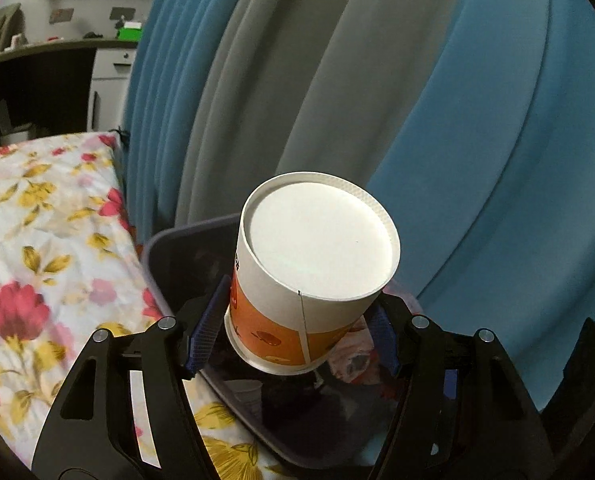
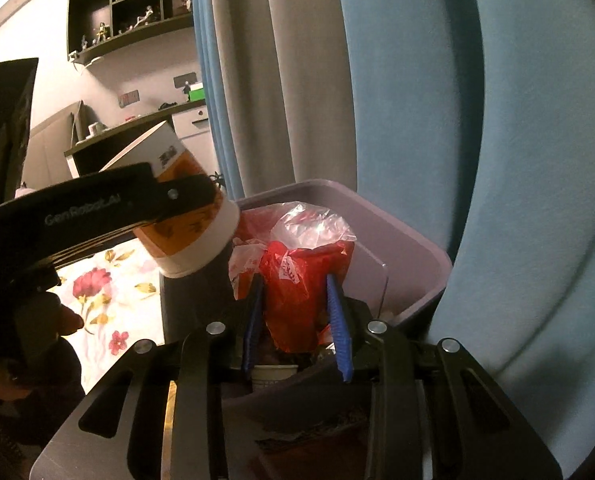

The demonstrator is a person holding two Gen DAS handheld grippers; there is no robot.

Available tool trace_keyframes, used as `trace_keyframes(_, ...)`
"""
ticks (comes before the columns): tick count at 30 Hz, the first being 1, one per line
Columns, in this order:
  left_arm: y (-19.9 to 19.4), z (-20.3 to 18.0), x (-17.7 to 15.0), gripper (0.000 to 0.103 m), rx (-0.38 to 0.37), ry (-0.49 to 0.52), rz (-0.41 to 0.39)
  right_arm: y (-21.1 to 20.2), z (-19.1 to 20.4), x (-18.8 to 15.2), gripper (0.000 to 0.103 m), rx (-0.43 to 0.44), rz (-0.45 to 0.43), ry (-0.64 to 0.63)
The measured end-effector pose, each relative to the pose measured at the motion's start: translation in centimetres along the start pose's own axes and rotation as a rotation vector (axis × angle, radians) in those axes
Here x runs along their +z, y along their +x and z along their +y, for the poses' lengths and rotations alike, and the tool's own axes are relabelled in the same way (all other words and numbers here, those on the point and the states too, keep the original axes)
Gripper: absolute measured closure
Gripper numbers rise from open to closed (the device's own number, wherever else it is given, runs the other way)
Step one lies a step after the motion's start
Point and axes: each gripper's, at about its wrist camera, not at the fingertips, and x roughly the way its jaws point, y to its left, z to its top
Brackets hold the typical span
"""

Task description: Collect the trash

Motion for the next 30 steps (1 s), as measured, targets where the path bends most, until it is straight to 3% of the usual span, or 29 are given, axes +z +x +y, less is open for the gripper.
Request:
trace_keyframes(5, 0.9, 0.6, -0.4, 0.031, 0.010, -0.018, 0.031, 0.8, 0.2, 0.1, 0.061, 0.006, 0.024, -0.007)
trace_keyframes(10, -0.6, 1.2, -0.5, 0.022, 0.055, -0.018, -0.007, 0.2, -0.1, -0.1, 0.056, 0.005, 0.025, 0.005)
trace_keyframes(13, -2.5, 1.4, -0.7, 0.017, 0.102, -0.003, -0.044, -0.6, 0.0, -0.2, 0.047, 0.000, 0.017, 0.005)
trace_keyframes(20, -10.2, 3.8, -2.5, 0.006, 0.280, 0.000, -0.153, -3.7, 1.2, -0.3, 0.017, -0.003, -0.040, 0.009)
trace_keyframes(26, -17.7, 5.7, -5.5, 0.006, 0.489, 0.004, -0.203, -6.8, 4.3, -1.2, 0.006, 0.016, -0.074, -0.026)
trace_keyframes(30, -22.2, 7.0, -7.7, 0.006, 0.539, -0.032, -0.211, -9.0, 6.5, -1.8, 0.006, 0.038, -0.092, -0.048)
